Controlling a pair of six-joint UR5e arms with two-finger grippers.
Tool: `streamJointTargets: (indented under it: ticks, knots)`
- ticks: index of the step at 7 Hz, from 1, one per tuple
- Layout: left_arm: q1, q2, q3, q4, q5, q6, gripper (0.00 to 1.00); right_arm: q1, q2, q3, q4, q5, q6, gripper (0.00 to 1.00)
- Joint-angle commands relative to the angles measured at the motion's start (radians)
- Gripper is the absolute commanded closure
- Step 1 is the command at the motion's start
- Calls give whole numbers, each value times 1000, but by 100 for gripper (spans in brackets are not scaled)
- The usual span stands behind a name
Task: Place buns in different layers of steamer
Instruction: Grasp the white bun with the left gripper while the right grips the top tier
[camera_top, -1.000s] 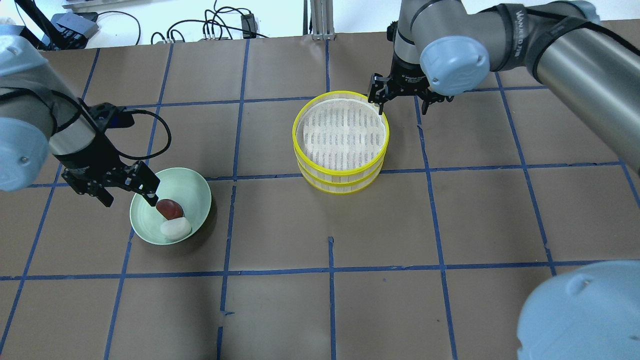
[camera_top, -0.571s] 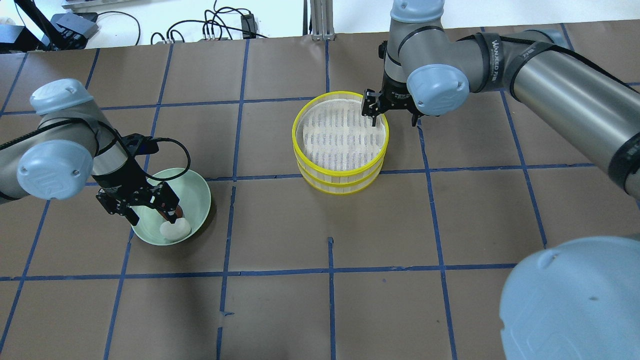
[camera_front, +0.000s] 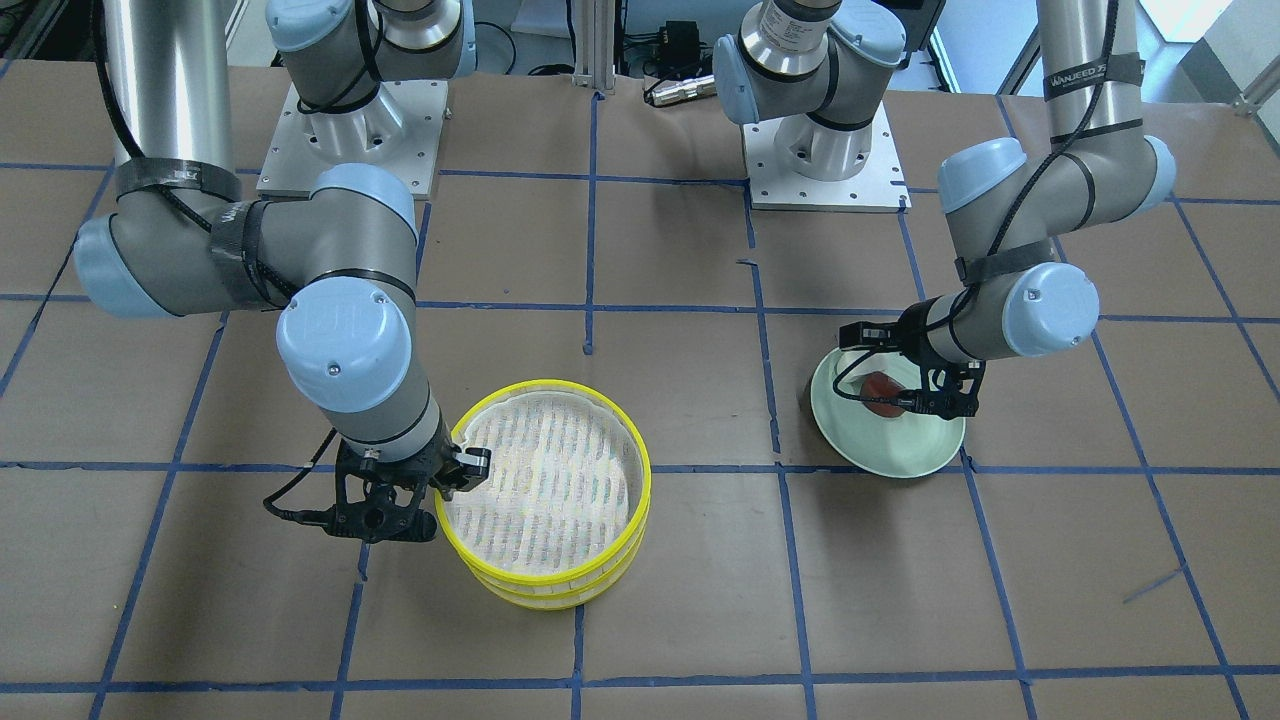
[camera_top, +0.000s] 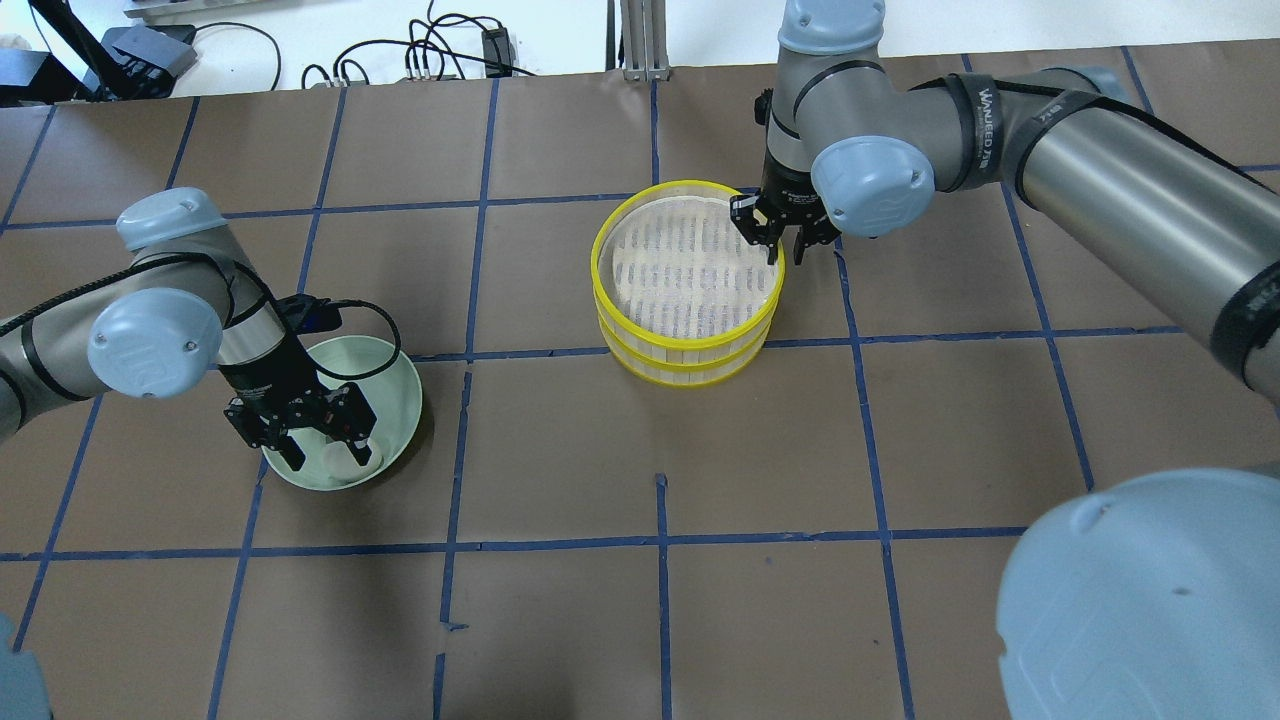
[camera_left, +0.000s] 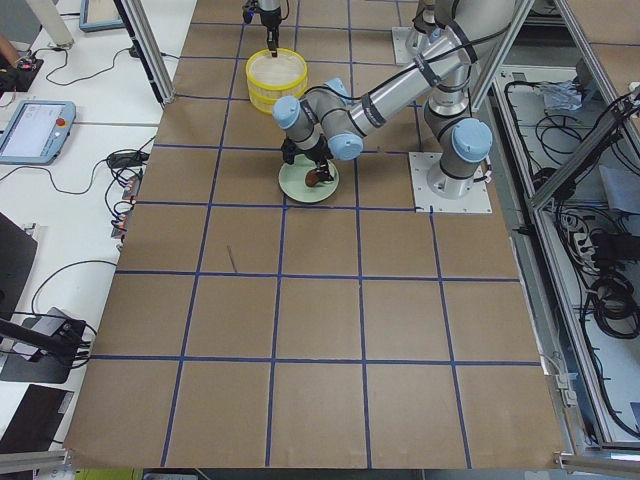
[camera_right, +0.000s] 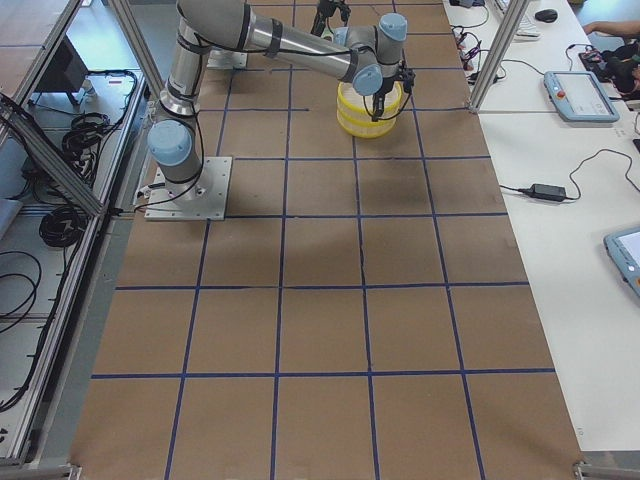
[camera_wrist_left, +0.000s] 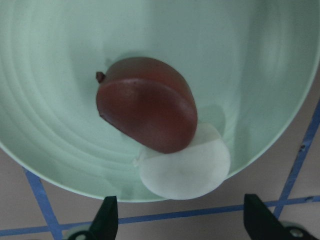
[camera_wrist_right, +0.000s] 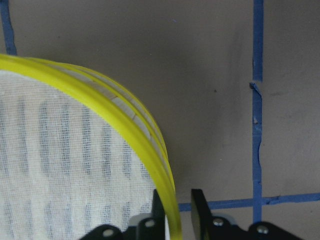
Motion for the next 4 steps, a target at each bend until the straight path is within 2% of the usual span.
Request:
streamJointTargets:
  ticks: [1, 2, 4]
  knots:
    - [-2, -12, -5, 8, 0, 0, 34, 3, -7, 10, 12, -2, 6, 95]
    - [-2, -14, -5, 8, -3, 0, 42, 5, -16, 10, 17, 0, 6, 96]
    - [-3, -17, 2, 19, -3, 0, 73, -27, -111, -8, 114, -3, -81, 96]
